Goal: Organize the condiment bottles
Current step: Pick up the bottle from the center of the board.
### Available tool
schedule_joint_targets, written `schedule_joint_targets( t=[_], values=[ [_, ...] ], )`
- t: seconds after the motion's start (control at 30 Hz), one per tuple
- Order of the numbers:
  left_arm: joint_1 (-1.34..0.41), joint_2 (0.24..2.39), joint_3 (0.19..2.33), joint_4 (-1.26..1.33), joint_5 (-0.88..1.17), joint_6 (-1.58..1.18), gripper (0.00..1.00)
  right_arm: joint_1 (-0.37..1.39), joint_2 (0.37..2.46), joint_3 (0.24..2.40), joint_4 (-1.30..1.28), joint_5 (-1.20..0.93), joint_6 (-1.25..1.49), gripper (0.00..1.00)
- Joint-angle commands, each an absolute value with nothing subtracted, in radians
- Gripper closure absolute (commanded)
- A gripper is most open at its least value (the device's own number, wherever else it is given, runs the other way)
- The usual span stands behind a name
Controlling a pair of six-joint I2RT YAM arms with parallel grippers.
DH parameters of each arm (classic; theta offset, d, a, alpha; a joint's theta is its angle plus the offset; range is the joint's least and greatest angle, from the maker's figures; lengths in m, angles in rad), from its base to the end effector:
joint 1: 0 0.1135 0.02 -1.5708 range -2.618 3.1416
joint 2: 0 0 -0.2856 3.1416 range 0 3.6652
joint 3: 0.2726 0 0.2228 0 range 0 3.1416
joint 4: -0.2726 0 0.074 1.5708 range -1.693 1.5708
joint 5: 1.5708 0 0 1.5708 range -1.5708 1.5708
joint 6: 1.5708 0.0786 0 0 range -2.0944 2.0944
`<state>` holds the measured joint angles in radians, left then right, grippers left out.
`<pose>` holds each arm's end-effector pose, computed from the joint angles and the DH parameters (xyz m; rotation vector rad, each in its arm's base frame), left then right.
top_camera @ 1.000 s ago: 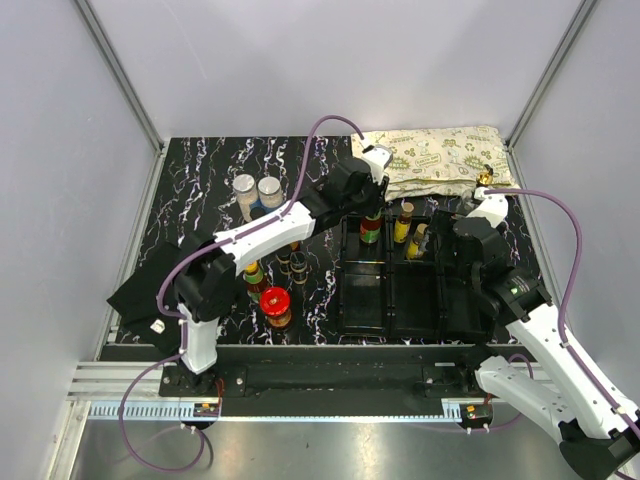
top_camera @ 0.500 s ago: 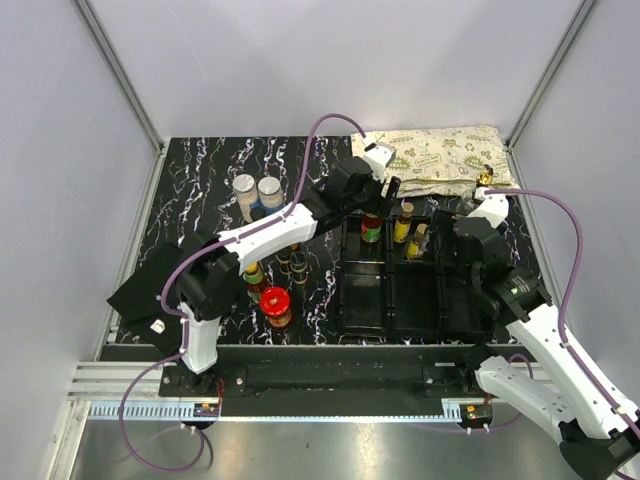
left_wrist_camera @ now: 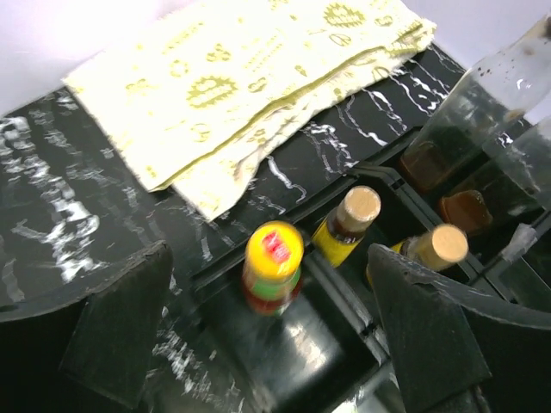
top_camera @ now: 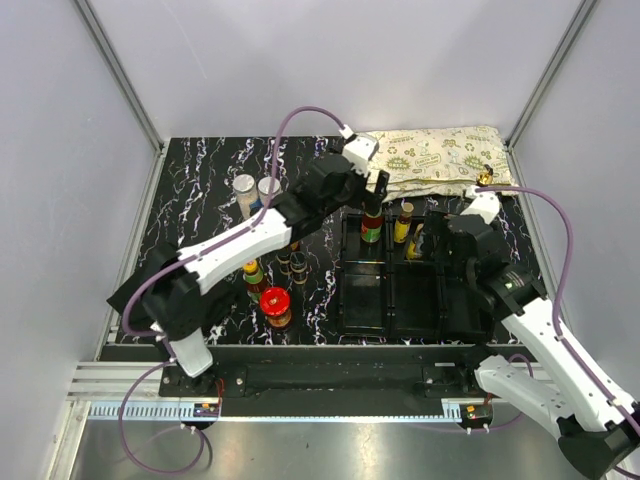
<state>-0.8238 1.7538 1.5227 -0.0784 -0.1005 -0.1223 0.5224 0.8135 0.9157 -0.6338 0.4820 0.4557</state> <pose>0.3044 -0.3172 0.3572 0.5920 1.8228 -0.5513 0.1525 0.0457 0.3298 0.2163 2.0267 0.1045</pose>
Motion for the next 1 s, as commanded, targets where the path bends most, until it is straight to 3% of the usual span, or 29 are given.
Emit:
schedule_joint_targets(
  t=[0.0,0.37,0.77,0.97],
  values=[
    [-0.827,1.602,1.425,-0.121,-0.239,-0.12,0.01,0.52,0.871,0.95,-0.629,0.388,0.431,0.0],
    [-0.825,1.322,1.224,-0.391,-0.603,-0.25,0.01,0.518,0.95,0.95,-0.606,0.249,0.414,0.0],
    [-0.827,0.999,1.008,-0.558,-0.744,-0.491,0.01,0.518,0.95,0.948,-0.598,0.236,0.436,0.0],
    [-0.825,0.882,0.922,-0.616,-0.703,-0.548,0.01,0.518,0.965,0.942,-0.6,0.218,0.452,0.0]
  ],
)
